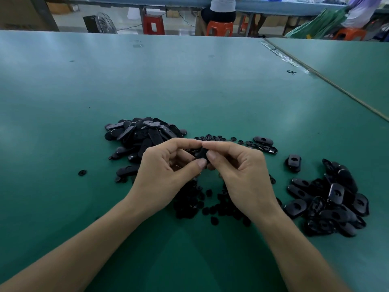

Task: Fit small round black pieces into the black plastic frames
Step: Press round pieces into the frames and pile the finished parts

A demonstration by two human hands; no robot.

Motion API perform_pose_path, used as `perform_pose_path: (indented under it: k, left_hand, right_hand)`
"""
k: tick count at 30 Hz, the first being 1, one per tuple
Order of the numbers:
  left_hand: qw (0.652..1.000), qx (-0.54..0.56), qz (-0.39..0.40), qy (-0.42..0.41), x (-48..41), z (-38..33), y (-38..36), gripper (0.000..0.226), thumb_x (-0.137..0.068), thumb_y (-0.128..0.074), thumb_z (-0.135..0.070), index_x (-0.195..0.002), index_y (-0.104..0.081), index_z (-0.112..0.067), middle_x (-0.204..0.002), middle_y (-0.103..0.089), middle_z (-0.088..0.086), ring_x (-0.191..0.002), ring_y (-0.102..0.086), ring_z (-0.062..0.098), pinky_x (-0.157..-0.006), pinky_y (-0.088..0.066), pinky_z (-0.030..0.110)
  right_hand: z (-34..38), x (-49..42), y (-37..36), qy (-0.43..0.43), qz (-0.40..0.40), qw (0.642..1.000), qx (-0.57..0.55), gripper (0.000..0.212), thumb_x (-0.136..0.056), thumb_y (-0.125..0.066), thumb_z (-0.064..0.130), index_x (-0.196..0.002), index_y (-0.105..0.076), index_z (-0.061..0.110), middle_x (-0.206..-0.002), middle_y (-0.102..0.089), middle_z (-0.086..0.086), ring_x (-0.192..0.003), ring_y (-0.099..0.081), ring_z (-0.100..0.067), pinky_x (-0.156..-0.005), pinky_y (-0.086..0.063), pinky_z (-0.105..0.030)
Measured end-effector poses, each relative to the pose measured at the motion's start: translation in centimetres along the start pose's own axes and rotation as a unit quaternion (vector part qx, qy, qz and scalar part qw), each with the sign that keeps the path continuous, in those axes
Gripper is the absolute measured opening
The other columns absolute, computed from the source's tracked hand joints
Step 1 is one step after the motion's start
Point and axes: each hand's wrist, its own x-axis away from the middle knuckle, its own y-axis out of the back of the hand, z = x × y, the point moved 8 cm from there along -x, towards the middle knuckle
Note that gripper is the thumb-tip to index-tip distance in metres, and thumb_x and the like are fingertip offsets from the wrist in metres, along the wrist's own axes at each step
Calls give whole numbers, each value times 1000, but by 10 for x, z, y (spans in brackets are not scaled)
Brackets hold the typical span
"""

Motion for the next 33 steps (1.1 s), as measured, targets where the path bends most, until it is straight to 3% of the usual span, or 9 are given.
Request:
perform_pose_path:
  k: [3,6,8,11,15,20,23,28,33]
  left_hand:
    - [1000,-4,-2,0,0,1,0,29,-82,-79,-29,-108,-73,-39,-77,-71,-2,-68,-67,15,-66,-58,39]
    - [1000,5,-14,-5,0,0,1,25,-83,-77,-27,-106,-76,-39,-78,-69,-1,-70,-66,12,-60,-57,32]
    - [999,24,-27,-8,0,-1,2,17,-86,-77,-24,-98,-74,-35,-78,-70,1,-71,-70,14,-59,-55,22]
    - [998,52,-44,-3,-1,1,5,12,-86,-72,-30,-93,-64,-23,-75,-71,-1,-71,-75,18,-59,-56,21]
    - [997,56,-54,-7,-2,1,7,15,-86,-72,-30,-87,-60,-21,-70,-71,-1,-65,-73,16,-56,-54,19]
    - [997,59,-53,-2,-3,4,8,27,-86,-73,-24,-111,-64,-23,-73,-75,6,-65,-71,17,-62,-56,22]
    - [997,57,-60,-14,-3,3,8,15,-86,-73,-24,-100,-75,-30,-77,-75,2,-68,-69,12,-63,-57,22]
    - [994,67,-73,-36,-2,-2,11,10,-83,-76,-26,-91,-79,-28,-83,-76,-2,-68,-68,6,-64,-56,19]
    - [994,60,-81,-43,-1,-4,12,11,-81,-77,-24,-91,-80,-26,-78,-76,-6,-64,-66,4,-62,-53,16]
  right_hand:
    - [1,-1,1,11,0,999,49,34,-98,-58,3,-117,-74,25,-105,-75,15,-103,-68,0,-93,-51,-18]
    - [2,0,16,25,-67,972,223,31,-97,-60,10,-121,-71,27,-105,-70,17,-105,-63,-1,-95,-44,-14]
    - [0,1,15,20,-45,936,350,29,-95,-65,19,-122,-70,26,-107,-61,12,-110,-53,-11,-97,-37,-18]
    - [-7,1,6,2,15,904,426,28,-94,-66,31,-123,-70,29,-103,-51,11,-109,-45,-15,-98,-38,-26]
    - [-7,0,3,-9,23,906,423,23,-95,-65,33,-117,-72,28,-101,-55,8,-108,-48,-14,-98,-41,-28]
    - [-7,1,5,-2,1,916,401,18,-96,-65,31,-110,-76,26,-94,-55,9,-101,-50,-12,-93,-41,-24]
    - [-4,1,8,4,-21,925,380,17,-96,-65,28,-108,-76,23,-94,-60,7,-98,-56,-13,-89,-44,-25]
    - [1,2,9,12,-40,936,349,21,-97,-64,22,-115,-74,20,-104,-72,5,-95,-62,-6,-84,-37,-3]
    - [1,2,9,18,-31,940,340,25,-98,-62,21,-122,-71,19,-107,-70,5,-96,-60,-5,-85,-34,1]
